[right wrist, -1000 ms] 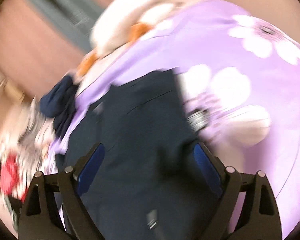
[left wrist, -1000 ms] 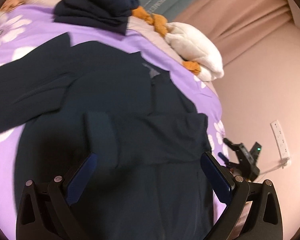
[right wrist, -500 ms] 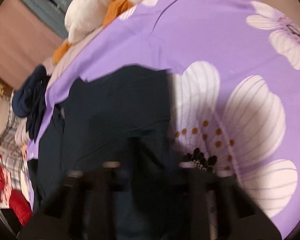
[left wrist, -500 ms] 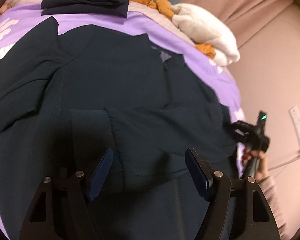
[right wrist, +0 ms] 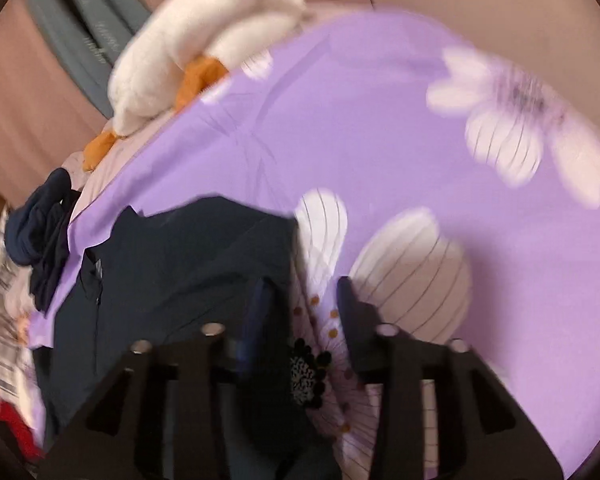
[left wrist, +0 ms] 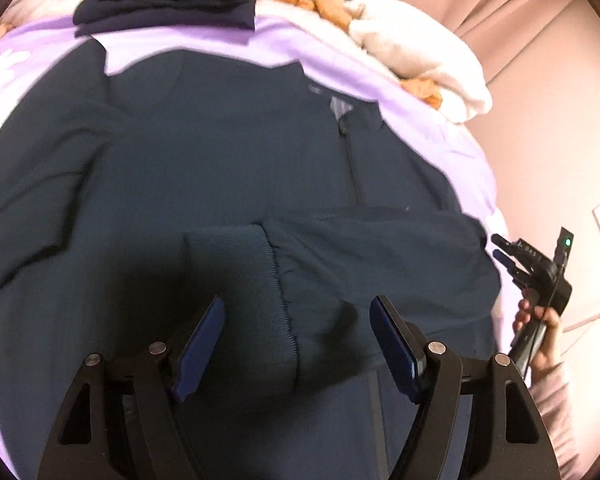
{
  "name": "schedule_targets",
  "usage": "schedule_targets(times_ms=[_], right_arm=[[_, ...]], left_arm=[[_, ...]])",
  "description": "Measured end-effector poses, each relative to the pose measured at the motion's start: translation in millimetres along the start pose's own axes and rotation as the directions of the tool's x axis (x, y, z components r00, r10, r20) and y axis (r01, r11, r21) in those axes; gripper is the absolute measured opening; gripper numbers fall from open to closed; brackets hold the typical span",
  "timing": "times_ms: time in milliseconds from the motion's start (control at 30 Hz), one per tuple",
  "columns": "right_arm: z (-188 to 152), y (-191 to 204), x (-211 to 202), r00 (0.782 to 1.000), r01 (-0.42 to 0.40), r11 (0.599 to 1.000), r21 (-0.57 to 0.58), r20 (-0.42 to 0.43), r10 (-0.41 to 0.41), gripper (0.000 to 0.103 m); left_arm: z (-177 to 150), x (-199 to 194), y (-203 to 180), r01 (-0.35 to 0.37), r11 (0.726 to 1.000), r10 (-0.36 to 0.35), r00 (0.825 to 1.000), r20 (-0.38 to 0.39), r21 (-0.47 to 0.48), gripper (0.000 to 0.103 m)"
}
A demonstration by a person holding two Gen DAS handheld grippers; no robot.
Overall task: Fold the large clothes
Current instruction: 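Carry the held sleeve across the jacket body with the right tool, then release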
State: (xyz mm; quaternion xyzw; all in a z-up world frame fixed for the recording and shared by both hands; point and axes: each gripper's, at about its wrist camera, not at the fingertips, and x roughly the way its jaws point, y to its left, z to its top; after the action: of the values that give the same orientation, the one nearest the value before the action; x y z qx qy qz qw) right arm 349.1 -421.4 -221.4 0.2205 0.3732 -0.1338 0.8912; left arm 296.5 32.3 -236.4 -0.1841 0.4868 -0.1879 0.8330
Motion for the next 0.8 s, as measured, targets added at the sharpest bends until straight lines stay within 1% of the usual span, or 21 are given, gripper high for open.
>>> schedule_targets(times_ms=[33,67,100,167,200,267,300,367,433,467,500,567,633,700,733,800], right_arm=[[0,7,-9,1.0,-0.009,0.999,-0.049,0.024,0.01,0.041],[-3,20,-18,0.998,-0.047,0.994,-0.096,0.03,0.05,0.04],[-4,25,-20,0.996,-0.079,0.99,-0.119,0.022,0.083,0.04],[-17,55,-22,0.983,-0.185,0.961,-0.204,-0.05,0.179,0.039],[-23,63,-21,0.977,-0.213,0.95,-0.227,-0.079,0.2,0.038],[-45,98,-13,0.952,-0.292,0.904,-0.312,-0.188,0.243,0.03],[-56,112,-9,0.943,-0.311,0.883,-0.351,-0.228,0.242,0.029],[-77,137,1,0.927,-0.34,0.842,-0.418,-0.298,0.226,0.027],[-94,153,9,0.915,-0.351,0.813,-0.464,-0.353,0.195,0.024],[-106,159,13,0.907,-0.355,0.798,-0.487,-0.386,0.167,0.023],[-114,158,11,0.903,-0.356,0.79,-0.499,-0.4,0.154,0.023],[-134,158,7,0.897,-0.358,0.761,-0.54,-0.426,0.12,0.024],[-145,153,-4,0.896,-0.363,0.753,-0.548,-0.428,0.121,0.024],[-150,144,-11,0.897,-0.357,0.75,-0.556,-0.427,0.111,0.023],[-153,144,-14,0.903,-0.352,0.744,-0.568,-0.416,0.109,0.023],[-152,143,-17,0.908,-0.345,0.755,-0.557,-0.403,0.117,0.024]], left_arm=[[1,-6,3,0.005,1.0,-0.005,1.0,0.013,-0.004,0.075],[3,-12,4,0.015,1.0,-0.014,0.999,0.032,-0.009,0.075],[5,-15,4,0.018,1.0,-0.017,0.999,0.044,-0.012,0.075],[9,-12,1,0.024,1.0,-0.023,0.999,0.046,-0.018,0.075],[11,-9,-3,0.035,0.999,-0.035,0.999,0.04,-0.006,0.075],[13,3,-13,0.026,0.999,-0.027,1.0,0.017,0.027,0.075],[13,10,-15,0.019,0.999,-0.019,1.0,0.0,0.033,0.075],[7,24,-14,0.005,0.999,-0.003,0.998,-0.068,0.04,0.07],[-4,30,-15,-0.01,0.998,0.017,0.994,-0.11,0.069,0.068],[-12,29,-15,-0.014,0.996,0.026,0.992,-0.126,0.093,0.068],[-18,27,-15,-0.011,0.994,0.026,0.991,-0.134,0.11,0.068],[-32,21,-14,0.004,0.988,0.018,0.989,-0.145,0.156,0.068],[-40,15,-13,0.021,0.984,0.005,0.99,-0.144,0.179,0.068],[-44,10,-11,0.031,0.983,-0.006,0.991,-0.135,0.179,0.068],[-44,7,-7,0.037,0.987,-0.017,0.992,-0.128,0.155,0.068],[-42,0,-1,0.046,0.994,-0.033,0.992,-0.121,0.102,0.068]])
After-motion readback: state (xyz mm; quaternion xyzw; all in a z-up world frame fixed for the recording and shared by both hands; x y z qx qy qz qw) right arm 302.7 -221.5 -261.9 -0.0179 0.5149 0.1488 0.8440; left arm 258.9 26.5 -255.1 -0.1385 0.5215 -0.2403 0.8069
